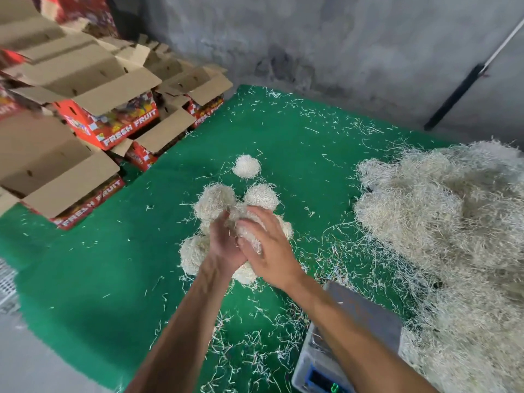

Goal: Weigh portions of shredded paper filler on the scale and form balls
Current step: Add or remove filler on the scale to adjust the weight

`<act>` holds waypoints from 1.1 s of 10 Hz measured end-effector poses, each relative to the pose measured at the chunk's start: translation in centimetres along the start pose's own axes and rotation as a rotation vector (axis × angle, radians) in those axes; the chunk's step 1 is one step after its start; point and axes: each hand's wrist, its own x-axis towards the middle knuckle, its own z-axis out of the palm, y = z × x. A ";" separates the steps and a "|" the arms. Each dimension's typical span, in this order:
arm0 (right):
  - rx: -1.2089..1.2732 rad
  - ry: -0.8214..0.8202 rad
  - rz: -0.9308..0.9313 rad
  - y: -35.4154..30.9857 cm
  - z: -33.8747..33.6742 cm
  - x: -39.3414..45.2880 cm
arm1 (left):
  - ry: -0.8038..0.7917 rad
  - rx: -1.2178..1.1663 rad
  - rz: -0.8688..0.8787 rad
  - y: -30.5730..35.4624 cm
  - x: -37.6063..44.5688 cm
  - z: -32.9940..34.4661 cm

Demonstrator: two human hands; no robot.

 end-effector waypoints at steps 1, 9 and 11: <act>0.019 -0.038 -0.120 -0.1 2.1 0.9 | 0.034 0.306 0.099 -1.4 0.8 -0.8; 0.177 0.136 0.539 4.3 -9.9 -4.9 | -0.425 0.131 -0.057 -2.9 -2.4 10.0; 0.085 0.337 0.734 8.1 -17.7 -17.6 | -0.545 -0.110 -0.320 -7.7 -4.5 21.2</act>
